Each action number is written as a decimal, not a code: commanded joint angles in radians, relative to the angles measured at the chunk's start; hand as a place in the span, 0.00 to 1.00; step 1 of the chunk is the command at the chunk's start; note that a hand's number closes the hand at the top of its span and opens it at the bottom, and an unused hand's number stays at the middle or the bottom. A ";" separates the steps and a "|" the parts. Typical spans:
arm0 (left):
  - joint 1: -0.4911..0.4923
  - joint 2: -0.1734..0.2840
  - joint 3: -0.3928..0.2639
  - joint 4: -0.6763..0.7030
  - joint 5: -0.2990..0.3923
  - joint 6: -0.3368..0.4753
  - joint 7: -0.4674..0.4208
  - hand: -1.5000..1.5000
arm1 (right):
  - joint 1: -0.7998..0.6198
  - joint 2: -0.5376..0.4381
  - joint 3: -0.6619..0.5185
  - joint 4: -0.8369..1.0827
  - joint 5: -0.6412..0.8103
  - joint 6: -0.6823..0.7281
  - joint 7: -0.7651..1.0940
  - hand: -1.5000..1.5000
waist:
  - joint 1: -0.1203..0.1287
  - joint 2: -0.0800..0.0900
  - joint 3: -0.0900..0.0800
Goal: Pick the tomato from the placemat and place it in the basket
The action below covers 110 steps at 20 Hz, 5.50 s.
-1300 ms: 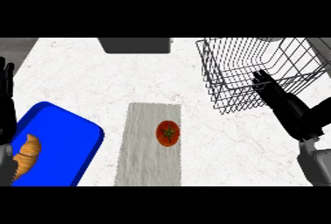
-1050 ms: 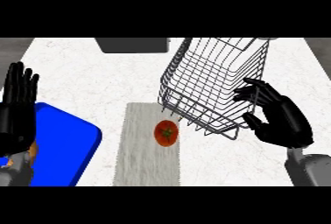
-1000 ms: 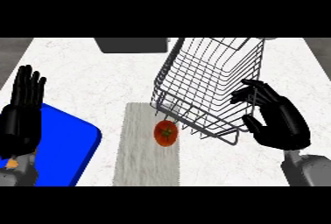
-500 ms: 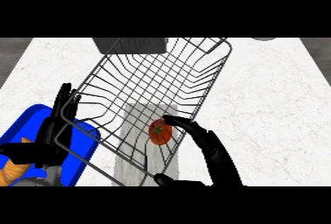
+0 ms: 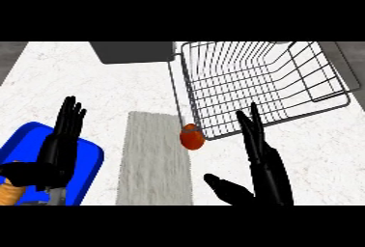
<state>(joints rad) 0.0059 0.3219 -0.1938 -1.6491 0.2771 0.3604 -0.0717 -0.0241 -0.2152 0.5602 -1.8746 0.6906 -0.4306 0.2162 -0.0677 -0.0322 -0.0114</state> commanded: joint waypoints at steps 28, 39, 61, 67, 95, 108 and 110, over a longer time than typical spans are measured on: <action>-0.010 -0.037 0.027 0.006 -0.018 -0.092 0.000 0.50 | -0.206 0.214 0.189 -0.178 0.285 0.729 0.845 0.00 | 0.070 0.031 0.011; -0.040 -0.091 0.010 0.012 -0.082 -0.053 0.026 0.50 | -0.194 0.215 0.197 -0.025 0.332 0.585 0.715 0.00 | 0.069 0.033 0.011; -0.068 -0.132 0.072 0.032 -0.118 -0.117 0.054 0.50 | -0.295 0.215 0.196 0.321 0.271 0.389 0.678 0.00 | 0.074 0.034 0.011; -0.011 -0.148 0.070 0.001 -0.140 -0.142 0.036 0.50 | -0.238 0.215 0.164 0.292 0.284 0.396 0.600 0.00 | 0.071 0.032 0.011; -0.001 -0.208 0.114 -0.013 -0.197 -0.189 0.043 0.50 | -0.363 0.215 0.226 0.565 0.228 0.336 0.506 1.00 | 0.072 0.032 0.011; -0.056 -0.236 0.113 -0.016 -0.223 -0.158 0.090 0.50 | -0.284 0.215 0.110 0.793 0.305 0.077 0.946 1.00 | 0.056 0.034 0.012; -0.040 -0.239 0.099 -0.004 -0.224 -0.171 0.082 0.50 | -0.312 0.215 0.144 0.767 0.336 0.033 1.054 1.00 | 0.075 0.032 0.011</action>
<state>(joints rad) -0.0422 0.0974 -0.0752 -1.6577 0.0641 0.1855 0.0143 -0.3617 -0.0005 0.7164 -1.1861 0.9738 -0.2969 1.0306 0.0050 -0.0137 0.0006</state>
